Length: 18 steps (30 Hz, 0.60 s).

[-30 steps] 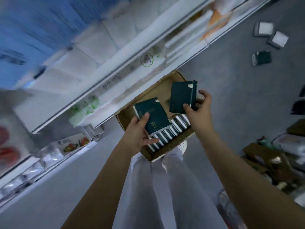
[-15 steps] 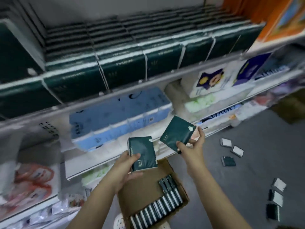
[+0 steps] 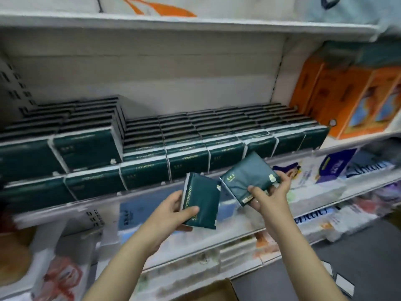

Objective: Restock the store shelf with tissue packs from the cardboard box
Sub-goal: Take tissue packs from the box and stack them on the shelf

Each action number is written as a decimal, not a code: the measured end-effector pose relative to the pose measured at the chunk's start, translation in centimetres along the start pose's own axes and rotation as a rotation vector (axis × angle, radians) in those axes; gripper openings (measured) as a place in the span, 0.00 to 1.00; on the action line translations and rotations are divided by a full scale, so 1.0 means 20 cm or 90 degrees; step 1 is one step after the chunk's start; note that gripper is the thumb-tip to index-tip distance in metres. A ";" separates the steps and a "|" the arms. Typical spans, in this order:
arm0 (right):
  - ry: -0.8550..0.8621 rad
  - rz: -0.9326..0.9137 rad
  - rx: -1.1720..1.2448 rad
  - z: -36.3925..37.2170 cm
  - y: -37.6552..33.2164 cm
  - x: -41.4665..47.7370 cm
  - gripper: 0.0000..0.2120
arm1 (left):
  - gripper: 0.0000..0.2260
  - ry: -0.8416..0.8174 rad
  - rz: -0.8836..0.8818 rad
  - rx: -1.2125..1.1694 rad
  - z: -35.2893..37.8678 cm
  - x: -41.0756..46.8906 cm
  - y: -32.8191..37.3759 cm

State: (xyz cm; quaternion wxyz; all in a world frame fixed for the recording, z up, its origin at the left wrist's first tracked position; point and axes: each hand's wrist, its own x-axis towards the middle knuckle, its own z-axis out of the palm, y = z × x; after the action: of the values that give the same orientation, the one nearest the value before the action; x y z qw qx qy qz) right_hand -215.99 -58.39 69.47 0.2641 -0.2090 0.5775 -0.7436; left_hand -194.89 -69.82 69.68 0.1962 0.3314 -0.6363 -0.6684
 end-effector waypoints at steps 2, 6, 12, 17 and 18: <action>0.001 -0.020 0.013 0.03 -0.07 0.04 0.26 | 0.15 0.022 0.057 0.019 -0.03 -0.01 0.13; -0.022 -0.064 0.002 0.13 -0.19 0.08 0.22 | 0.14 0.120 0.154 0.026 -0.10 -0.05 0.36; -0.063 -0.071 0.086 0.37 -0.33 0.08 0.13 | 0.13 0.195 0.244 0.076 -0.28 -0.14 0.65; -0.108 -0.103 0.111 0.59 -0.36 0.05 0.10 | 0.14 0.242 0.293 0.144 -0.54 -0.17 0.76; -0.120 -0.103 0.114 0.63 -0.36 0.05 0.10 | 0.14 0.250 0.298 0.151 -0.59 -0.17 0.77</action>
State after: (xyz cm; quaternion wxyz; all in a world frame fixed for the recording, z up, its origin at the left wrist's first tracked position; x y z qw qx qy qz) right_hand -210.04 -67.04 79.59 0.2743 -0.2993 0.4627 -0.7881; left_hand -186.67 -77.75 85.89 0.4236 0.3190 -0.7185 -0.4500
